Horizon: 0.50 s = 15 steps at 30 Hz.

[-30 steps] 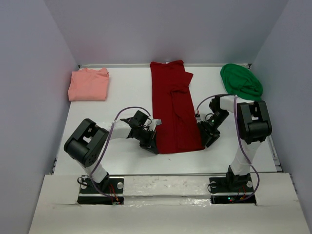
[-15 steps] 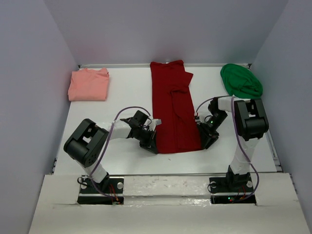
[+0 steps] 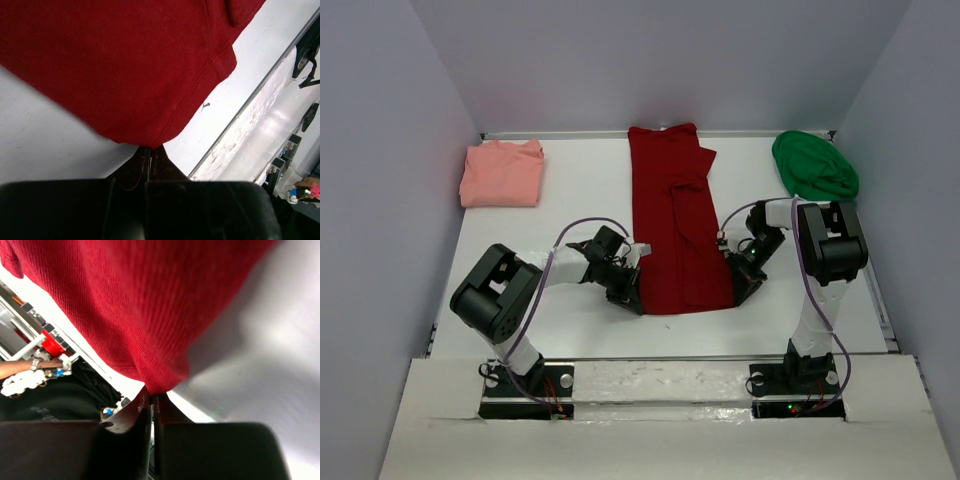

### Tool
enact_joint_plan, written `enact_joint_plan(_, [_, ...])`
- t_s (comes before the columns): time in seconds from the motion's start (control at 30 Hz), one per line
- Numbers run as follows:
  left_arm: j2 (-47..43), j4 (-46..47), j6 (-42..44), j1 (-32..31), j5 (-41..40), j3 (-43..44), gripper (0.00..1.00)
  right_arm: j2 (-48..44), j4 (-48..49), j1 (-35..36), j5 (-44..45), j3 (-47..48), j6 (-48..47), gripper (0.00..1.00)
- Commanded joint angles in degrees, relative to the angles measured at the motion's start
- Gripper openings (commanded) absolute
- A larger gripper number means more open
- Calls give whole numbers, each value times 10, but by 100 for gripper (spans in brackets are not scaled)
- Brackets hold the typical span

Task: Fold and stack the t-shirts
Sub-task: Grab the bottom of the folded rectangular tshirt with both arms

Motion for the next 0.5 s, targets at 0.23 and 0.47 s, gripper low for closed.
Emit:
enact_joint_plan(0.23, [-21, -36, 31, -3, 8, 51, 0, -9, -9, -3, -5, 23, -16, 0])
enact_joint_plan(0.47, [-36, -75, 66, -4, -6, 103, 0, -57, -40, -3, 0, 50, -16, 0])
